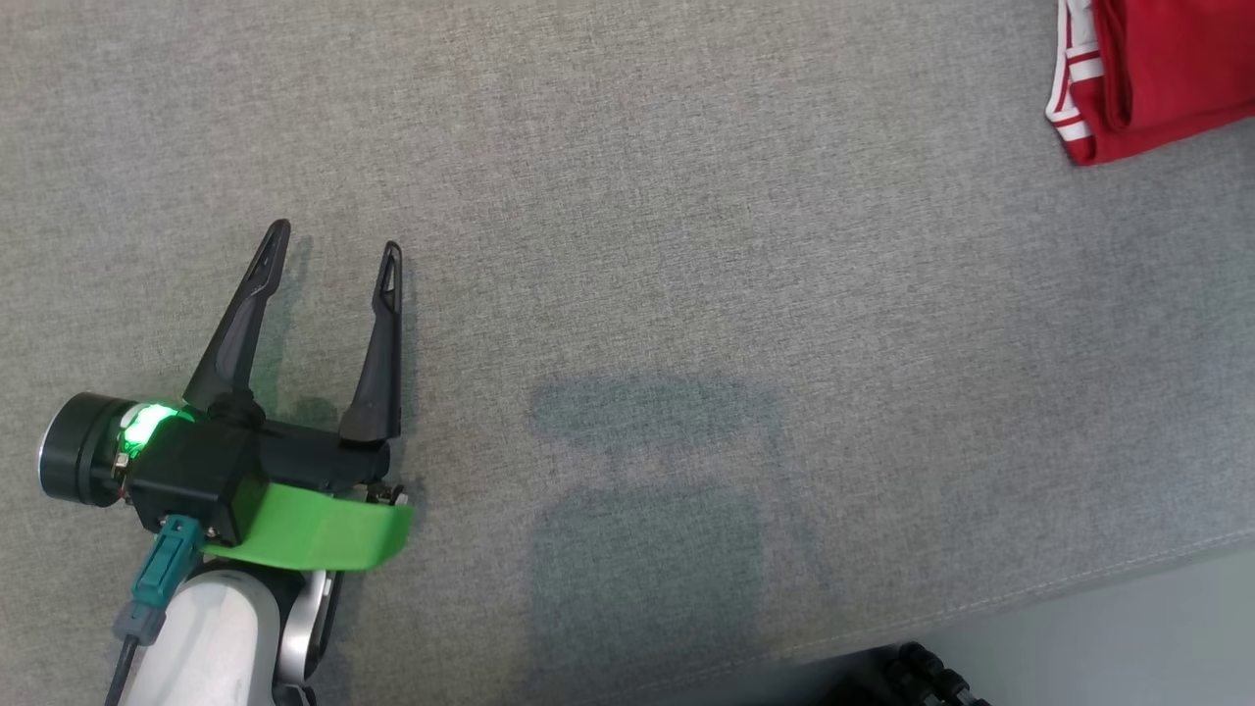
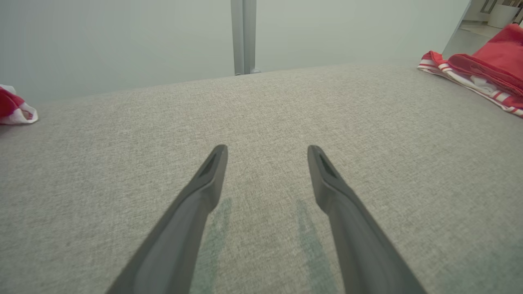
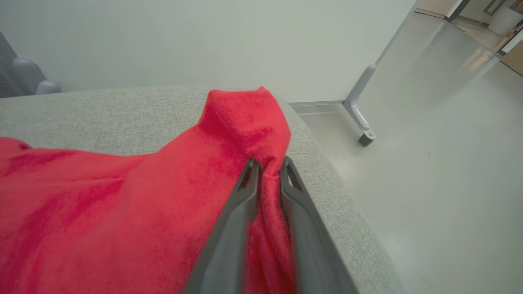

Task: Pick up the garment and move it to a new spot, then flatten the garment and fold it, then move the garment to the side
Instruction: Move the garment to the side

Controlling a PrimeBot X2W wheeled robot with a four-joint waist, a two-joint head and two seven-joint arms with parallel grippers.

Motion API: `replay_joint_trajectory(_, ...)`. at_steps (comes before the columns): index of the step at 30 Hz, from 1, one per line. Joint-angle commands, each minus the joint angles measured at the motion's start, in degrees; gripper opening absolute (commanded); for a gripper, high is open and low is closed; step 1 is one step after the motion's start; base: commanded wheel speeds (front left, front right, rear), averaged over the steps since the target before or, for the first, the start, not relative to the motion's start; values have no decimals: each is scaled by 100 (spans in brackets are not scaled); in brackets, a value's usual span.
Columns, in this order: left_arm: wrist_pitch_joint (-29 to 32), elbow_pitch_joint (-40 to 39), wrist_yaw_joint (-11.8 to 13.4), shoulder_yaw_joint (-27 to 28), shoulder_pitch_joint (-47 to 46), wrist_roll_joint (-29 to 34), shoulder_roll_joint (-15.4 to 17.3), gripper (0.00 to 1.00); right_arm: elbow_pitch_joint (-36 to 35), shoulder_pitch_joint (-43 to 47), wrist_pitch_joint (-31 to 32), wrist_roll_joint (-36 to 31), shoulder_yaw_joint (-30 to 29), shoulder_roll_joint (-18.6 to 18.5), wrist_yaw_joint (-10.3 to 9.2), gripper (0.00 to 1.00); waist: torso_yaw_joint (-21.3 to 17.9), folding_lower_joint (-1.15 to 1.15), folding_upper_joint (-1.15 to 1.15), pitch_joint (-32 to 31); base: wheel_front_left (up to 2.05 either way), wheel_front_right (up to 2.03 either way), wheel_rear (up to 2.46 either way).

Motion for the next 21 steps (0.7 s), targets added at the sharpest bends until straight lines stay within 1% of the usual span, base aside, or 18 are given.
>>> replay_joint_trajectory(1, -6, -21, 27, -7, -104, 22, 40, 100, 34, -104, -47, -157, -94, -36, -5, 100, 39, 0, 38, 44, 0, 0, 0)
replay_joint_trajectory(4, -7, 1, 41, -14, -128, 11, 43, 100, -29, -119, -42, -439, -359, -78, -5, 100, 43, 0, 38, 50, 0, 0, 0)
replay_joint_trajectory(5, -7, 1, 41, -14, -128, 11, 43, 100, -29, -119, -42, -439, -359, -78, -5, 100, 43, 0, 38, 50, 0, 0, 0)
replay_joint_trajectory(8, -35, 47, 57, -22, -139, -13, 36, 100, -210, 11, -43, -718, -665, -66, -5, 100, 30, 0, 38, 22, 0, 0, 0)
replay_joint_trajectory(14, -125, 145, 76, -48, -138, -90, -21, 100, -746, 374, -45, -1280, -1279, 127, -5, 100, -3, 0, 38, -154, 0, 0, 0)
replay_joint_trajectory(17, -212, 254, 100, -14, -152, -132, -53, 100, -1072, 607, -45, -1530, -1526, 246, -5, 100, 11, 0, 38, -331, 0, 0, 0)
replay_joint_trajectory(21, -377, 445, 139, 38, -148, -236, -121, 100, -1553, 967, -44, -1699, -1735, 432, -5, 100, 72, 0, 38, -670, 0, 0, 0)
